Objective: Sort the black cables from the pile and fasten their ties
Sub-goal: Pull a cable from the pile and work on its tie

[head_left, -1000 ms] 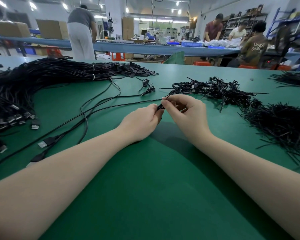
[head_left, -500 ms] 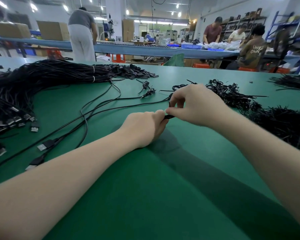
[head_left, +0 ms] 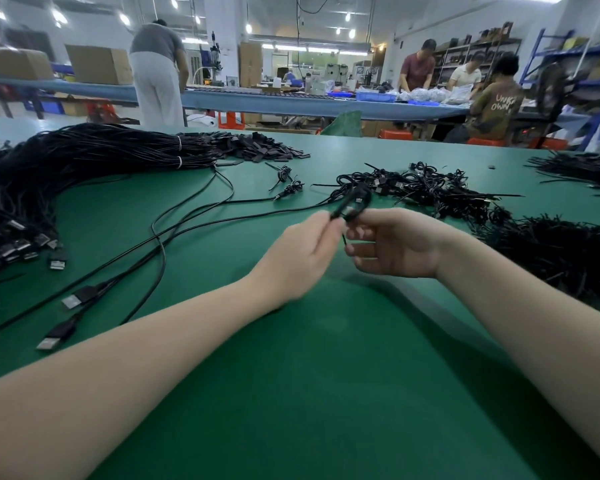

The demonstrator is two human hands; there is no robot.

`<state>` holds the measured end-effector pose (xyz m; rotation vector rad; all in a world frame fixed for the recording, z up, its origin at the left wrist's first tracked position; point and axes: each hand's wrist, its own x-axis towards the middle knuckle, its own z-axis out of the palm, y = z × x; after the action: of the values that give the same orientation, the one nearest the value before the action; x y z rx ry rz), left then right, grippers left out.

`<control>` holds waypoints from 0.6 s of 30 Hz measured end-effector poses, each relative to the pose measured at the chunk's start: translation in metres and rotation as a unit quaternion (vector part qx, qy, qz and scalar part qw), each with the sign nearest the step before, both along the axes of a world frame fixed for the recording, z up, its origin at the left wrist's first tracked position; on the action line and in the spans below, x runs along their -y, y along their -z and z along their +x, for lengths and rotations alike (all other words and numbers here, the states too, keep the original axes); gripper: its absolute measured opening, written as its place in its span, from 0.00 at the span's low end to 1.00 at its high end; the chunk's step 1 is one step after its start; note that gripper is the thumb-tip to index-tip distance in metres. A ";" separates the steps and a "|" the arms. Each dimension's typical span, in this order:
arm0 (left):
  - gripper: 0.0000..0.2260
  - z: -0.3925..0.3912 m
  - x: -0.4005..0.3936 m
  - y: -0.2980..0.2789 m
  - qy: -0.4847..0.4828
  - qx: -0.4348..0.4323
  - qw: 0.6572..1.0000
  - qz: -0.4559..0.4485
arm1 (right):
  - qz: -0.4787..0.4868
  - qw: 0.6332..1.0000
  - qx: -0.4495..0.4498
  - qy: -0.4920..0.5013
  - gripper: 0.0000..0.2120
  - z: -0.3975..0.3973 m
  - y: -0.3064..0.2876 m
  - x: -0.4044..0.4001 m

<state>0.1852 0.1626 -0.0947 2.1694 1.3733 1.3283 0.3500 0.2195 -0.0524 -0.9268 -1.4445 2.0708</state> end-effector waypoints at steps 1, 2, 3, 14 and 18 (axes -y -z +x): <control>0.16 0.002 -0.003 0.000 0.007 0.113 0.993 -0.041 | -0.006 0.999 -0.030 0.028 0.05 -0.008 0.001 0.002; 0.15 0.004 -0.006 0.000 0.006 0.197 0.977 -0.075 | 0.000 0.997 -0.056 0.061 0.04 -0.017 0.004 0.004; 0.14 0.004 -0.008 0.000 -0.001 0.245 0.964 -0.098 | 0.013 0.992 -0.078 0.098 0.04 -0.026 0.007 0.006; 0.15 -0.002 -0.015 -0.001 -0.004 0.302 0.934 -0.191 | 0.258 0.935 -0.034 0.243 0.09 -0.043 0.028 0.017; 0.14 -0.005 -0.014 -0.002 -0.013 0.285 0.938 -0.194 | 0.292 0.931 -0.014 0.218 0.07 -0.040 0.026 0.019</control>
<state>0.1800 0.1762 -0.0929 1.3676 1.2822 1.3987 0.3105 0.2003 -0.0786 -0.8580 -1.5386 1.2253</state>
